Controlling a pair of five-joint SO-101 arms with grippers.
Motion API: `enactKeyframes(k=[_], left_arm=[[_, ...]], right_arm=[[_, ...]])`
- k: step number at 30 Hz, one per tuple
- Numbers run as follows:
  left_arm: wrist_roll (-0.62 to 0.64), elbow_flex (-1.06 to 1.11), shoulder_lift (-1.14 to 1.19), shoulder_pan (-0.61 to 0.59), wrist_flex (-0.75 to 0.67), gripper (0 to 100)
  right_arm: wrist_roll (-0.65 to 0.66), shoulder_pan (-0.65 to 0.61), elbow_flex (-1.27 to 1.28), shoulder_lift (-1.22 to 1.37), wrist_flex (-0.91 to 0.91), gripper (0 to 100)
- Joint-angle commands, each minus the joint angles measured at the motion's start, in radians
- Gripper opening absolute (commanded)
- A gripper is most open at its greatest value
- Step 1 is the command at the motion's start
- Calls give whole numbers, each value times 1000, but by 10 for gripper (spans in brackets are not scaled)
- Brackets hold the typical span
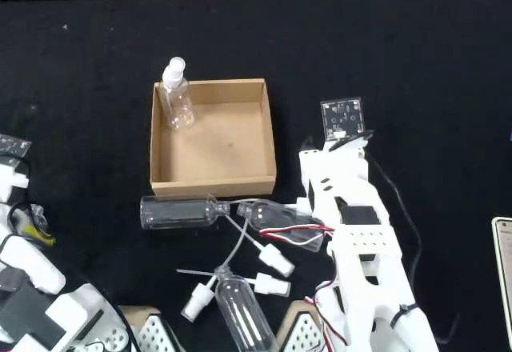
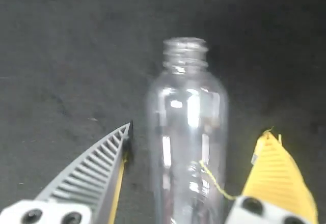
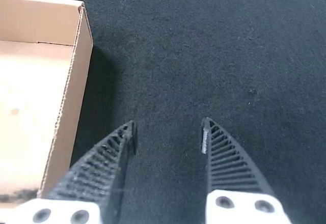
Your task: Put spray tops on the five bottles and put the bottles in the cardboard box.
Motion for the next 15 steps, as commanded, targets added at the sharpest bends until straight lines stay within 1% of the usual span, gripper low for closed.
enactKeyframes(k=[1,6,10,15], left_arm=[[8,30,-2,8,-92,350],[3,44,-2,16,-60,350],[3,44,-2,18,-60,350],[14,54,0,64,-55,349]], right_arm=[[-2,-9,-7,-38,-18,187],[-2,-9,-7,-38,-18,187],[-2,-9,-7,-38,-18,187],[-2,-9,-5,-38,-18,187]])
